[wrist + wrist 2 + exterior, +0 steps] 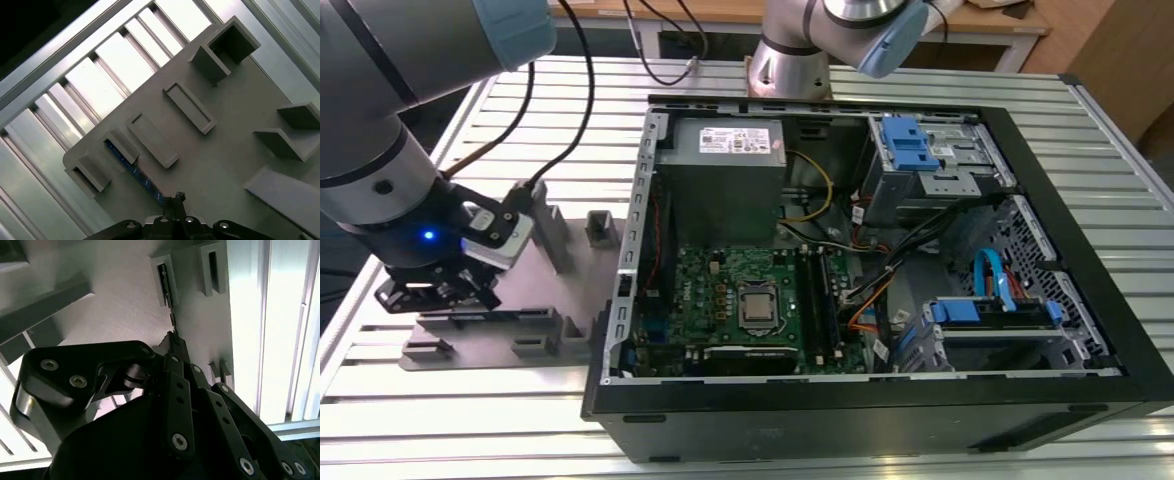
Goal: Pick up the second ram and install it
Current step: 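Pick up the second ram and move it above second insertion slot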
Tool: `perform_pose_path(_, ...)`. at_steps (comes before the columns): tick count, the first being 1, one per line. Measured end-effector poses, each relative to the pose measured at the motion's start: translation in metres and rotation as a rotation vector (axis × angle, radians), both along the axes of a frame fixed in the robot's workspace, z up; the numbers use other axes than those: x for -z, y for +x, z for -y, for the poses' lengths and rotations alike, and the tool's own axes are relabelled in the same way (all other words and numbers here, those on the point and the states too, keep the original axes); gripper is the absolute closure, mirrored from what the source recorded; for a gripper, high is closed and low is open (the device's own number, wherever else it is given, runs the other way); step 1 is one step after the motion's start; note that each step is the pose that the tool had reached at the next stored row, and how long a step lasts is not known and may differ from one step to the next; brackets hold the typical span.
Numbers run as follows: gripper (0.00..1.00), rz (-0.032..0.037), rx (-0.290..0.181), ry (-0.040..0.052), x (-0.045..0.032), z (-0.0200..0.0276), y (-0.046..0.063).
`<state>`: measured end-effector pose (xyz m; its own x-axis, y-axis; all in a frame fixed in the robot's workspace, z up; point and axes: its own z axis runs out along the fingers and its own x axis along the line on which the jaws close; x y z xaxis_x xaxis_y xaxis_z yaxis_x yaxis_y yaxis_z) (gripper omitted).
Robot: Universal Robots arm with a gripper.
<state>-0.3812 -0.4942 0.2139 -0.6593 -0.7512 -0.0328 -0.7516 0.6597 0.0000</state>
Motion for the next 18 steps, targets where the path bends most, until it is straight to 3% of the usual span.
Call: perform_pose_path(18,0.93,0.0,-0.256,0.0,0.0001,0.0,0.0)
